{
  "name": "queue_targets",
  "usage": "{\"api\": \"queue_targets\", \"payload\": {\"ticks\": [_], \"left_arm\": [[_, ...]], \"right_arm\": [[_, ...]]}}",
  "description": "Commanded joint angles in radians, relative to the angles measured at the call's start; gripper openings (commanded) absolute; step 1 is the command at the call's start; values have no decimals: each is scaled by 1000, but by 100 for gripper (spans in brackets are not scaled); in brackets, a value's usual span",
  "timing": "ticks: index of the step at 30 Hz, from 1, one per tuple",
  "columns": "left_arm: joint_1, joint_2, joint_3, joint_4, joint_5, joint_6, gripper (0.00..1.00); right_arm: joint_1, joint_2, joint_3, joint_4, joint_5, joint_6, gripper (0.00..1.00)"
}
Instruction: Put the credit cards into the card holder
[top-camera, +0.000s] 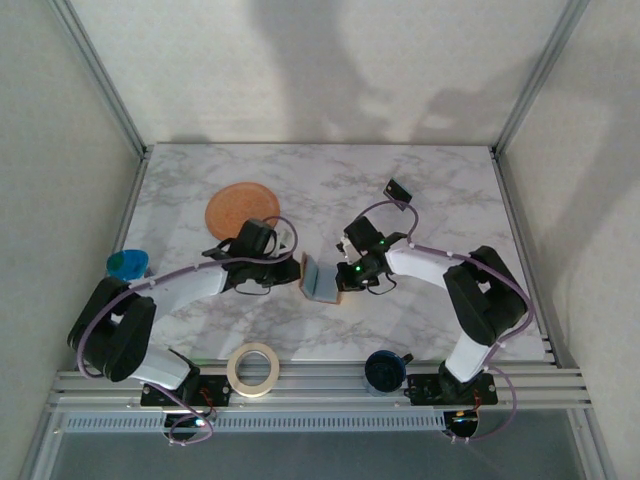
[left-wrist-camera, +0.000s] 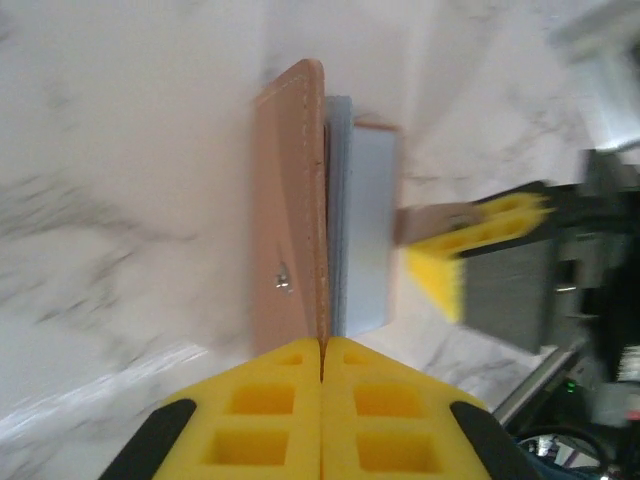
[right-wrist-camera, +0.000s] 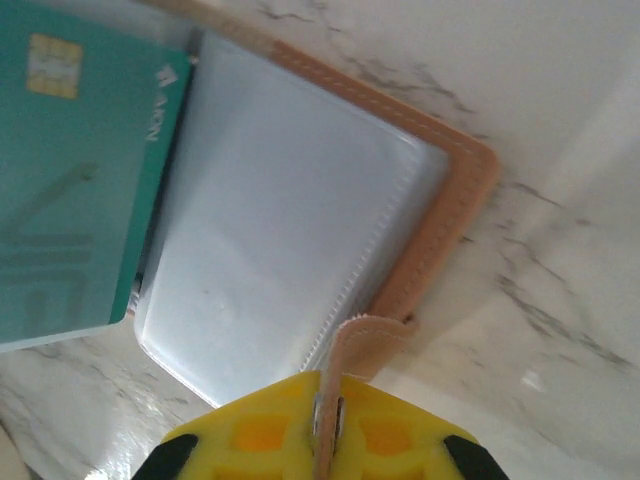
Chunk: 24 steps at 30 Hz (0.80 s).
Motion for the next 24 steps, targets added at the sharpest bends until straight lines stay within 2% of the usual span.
{"api": "queue_targets", "payload": {"ticks": [1, 5, 9, 11, 14, 22, 24], "left_arm": [[-52, 56, 61, 12, 18, 2, 15], [-102, 117, 88, 35, 17, -11, 24], [-114, 157, 77, 57, 3, -27, 24], [-114, 164, 66, 65, -3, -30, 23], [-113, 183, 59, 75, -8, -26, 23], [-114, 236, 52, 116, 12, -36, 25], [-114, 240, 50, 118, 18, -35, 26]], "right_arm": [[4, 22, -23, 69, -86, -2, 0], [-6, 9, -51, 101, -101, 7, 0], [-40, -18, -93, 116, -96, 32, 0], [-57, -42, -115, 114, -98, 37, 11], [-71, -83, -131, 96, -91, 31, 19], [-97, -140, -109, 47, -62, 40, 24], [-97, -144, -99, 43, -69, 46, 29]]}}
